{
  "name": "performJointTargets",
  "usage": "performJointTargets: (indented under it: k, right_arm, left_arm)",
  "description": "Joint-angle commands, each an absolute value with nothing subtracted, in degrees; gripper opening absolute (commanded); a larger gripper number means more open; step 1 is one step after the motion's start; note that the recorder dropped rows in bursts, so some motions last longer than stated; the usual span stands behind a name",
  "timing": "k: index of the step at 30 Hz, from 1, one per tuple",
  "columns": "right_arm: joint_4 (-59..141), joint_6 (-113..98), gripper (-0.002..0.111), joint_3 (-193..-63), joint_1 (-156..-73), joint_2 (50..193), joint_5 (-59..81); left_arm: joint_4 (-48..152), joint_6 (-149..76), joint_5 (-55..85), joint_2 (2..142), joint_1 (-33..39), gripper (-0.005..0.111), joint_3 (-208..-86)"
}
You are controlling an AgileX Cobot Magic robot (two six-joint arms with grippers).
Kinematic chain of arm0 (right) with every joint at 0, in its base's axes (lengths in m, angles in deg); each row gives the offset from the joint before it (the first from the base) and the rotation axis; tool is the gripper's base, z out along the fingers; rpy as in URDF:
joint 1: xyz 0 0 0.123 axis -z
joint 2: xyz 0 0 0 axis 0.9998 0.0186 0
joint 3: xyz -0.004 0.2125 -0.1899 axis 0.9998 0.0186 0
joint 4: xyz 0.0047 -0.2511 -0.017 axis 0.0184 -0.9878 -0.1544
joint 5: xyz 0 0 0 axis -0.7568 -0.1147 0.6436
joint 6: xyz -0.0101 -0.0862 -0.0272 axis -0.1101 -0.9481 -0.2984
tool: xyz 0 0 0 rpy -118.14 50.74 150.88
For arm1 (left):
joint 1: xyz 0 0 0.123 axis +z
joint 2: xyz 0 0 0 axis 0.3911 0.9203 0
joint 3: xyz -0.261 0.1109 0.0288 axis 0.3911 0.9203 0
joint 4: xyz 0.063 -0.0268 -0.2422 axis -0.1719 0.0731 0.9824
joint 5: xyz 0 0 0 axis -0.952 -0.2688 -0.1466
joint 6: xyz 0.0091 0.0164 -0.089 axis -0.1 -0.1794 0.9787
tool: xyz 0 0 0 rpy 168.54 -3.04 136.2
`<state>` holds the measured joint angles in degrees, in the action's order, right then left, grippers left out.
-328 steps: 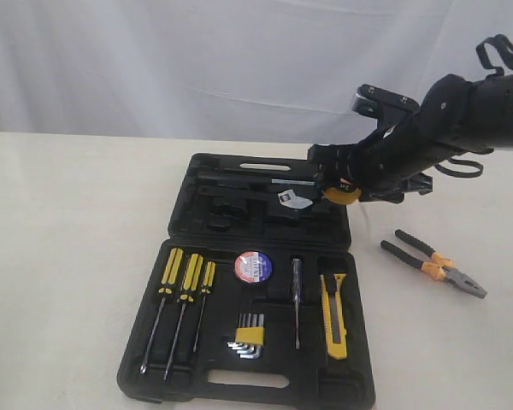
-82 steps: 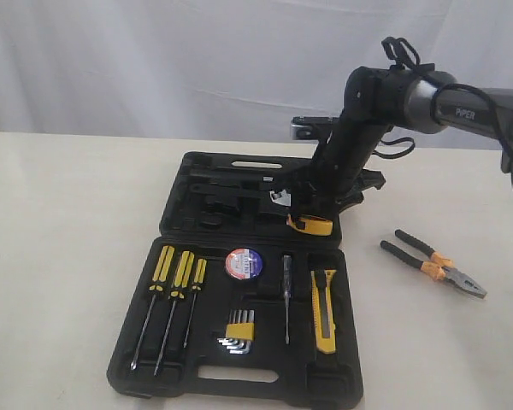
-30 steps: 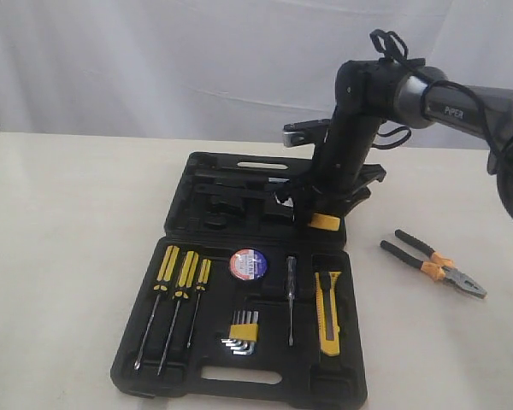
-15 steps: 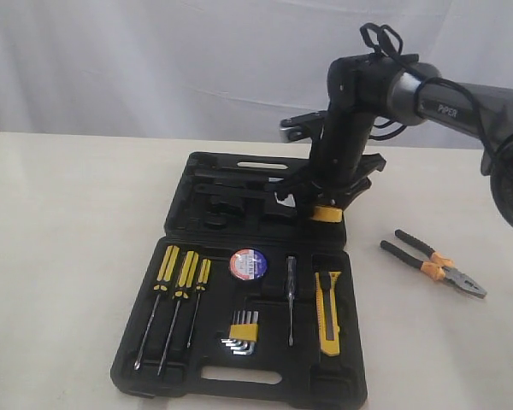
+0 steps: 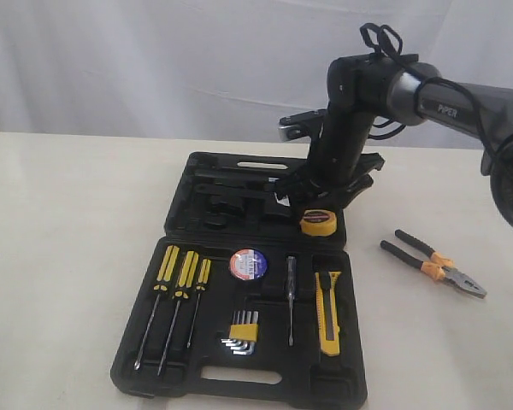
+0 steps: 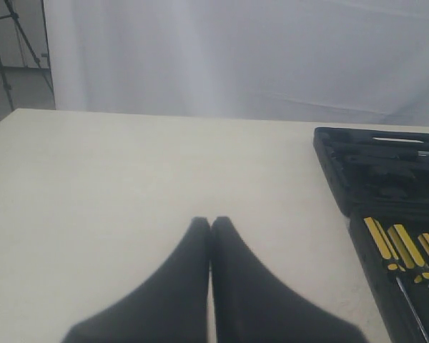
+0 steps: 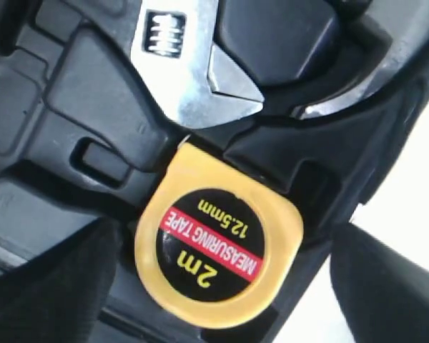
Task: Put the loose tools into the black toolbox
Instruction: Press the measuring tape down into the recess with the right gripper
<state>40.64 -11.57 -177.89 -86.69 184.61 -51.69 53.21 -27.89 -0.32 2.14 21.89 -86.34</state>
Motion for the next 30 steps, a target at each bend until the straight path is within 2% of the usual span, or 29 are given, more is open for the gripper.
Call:
performJointTargets:
  k: [1,3,7,8,30]
  right_arm:
    - [40.6,-10.4,0.059,-179.4,-86.7,184.6,-53.9]
    - [41.0,-10.3,0.044,-181.1,-86.7,184.6,-56.1]
    - [42.0,-10.5,0.006,-184.5,-86.7,184.6,-58.7]
    - [42.0,-10.5,0.000,-184.9,-86.7,184.6,-58.7]
    - [44.3,-8.9,-0.001,-185.2,-86.5,191.8,-58.7]
  left_arm:
    - [53.1,-27.8,-0.3,2.0,21.8,0.000,-86.2]
    - [53.1,-27.8,-0.3,2.0,21.8,0.000,-86.2]
    - [53.1,-27.8,-0.3,2.0,21.8,0.000,-86.2]
    - [53.1,-27.8,-0.3,2.0,21.8,0.000,-86.2]
    - [53.6,-27.8,-0.3,2.0,21.8,0.000,-86.2]
